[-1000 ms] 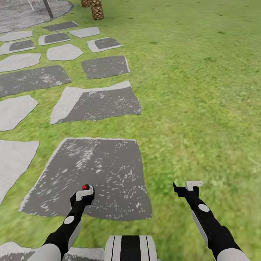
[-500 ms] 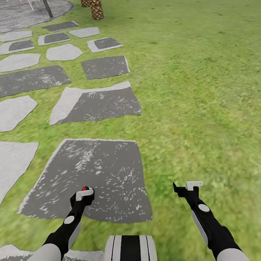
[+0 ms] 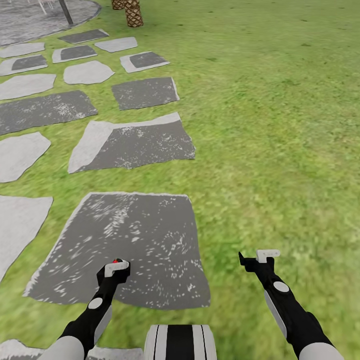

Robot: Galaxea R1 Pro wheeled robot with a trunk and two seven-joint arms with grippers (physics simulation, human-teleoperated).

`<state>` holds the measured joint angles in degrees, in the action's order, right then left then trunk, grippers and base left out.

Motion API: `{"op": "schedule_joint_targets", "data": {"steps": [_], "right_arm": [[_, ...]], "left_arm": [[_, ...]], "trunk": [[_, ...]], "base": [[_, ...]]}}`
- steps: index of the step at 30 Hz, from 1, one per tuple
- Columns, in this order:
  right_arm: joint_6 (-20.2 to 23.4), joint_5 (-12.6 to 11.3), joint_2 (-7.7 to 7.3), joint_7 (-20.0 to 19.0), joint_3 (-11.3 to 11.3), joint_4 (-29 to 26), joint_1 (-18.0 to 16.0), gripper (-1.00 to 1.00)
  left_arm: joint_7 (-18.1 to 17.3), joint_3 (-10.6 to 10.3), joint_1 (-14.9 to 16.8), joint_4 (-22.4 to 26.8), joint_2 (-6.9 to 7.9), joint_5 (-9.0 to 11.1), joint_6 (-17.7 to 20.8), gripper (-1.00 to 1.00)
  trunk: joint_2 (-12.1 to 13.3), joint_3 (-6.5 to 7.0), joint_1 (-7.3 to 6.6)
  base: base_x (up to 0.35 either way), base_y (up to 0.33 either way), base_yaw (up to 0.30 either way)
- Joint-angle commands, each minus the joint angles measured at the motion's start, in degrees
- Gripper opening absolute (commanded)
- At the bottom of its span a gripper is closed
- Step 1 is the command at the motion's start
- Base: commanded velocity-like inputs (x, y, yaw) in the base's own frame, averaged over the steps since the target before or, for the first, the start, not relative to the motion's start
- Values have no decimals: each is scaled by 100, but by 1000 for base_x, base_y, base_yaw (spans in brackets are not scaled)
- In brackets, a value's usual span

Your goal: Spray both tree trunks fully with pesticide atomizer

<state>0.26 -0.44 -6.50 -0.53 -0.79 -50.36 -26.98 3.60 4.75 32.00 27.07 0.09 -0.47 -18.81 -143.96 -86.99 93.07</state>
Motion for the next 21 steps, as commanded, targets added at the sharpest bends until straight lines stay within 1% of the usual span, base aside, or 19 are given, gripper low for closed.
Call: {"op": "schedule_joint_targets", "data": {"steps": [1,21], "right_arm": [[0,0,0,0,0,0,0,100],[2,-1,0,0,0,0,0,100]], "left_arm": [[0,0,0,0,0,1,0,100],[0,0,2,5,0,14,0,100]], "trunk": [[0,0,0],[0,-3,0]], "base": [[11,0,0],[1,0,0]]}}
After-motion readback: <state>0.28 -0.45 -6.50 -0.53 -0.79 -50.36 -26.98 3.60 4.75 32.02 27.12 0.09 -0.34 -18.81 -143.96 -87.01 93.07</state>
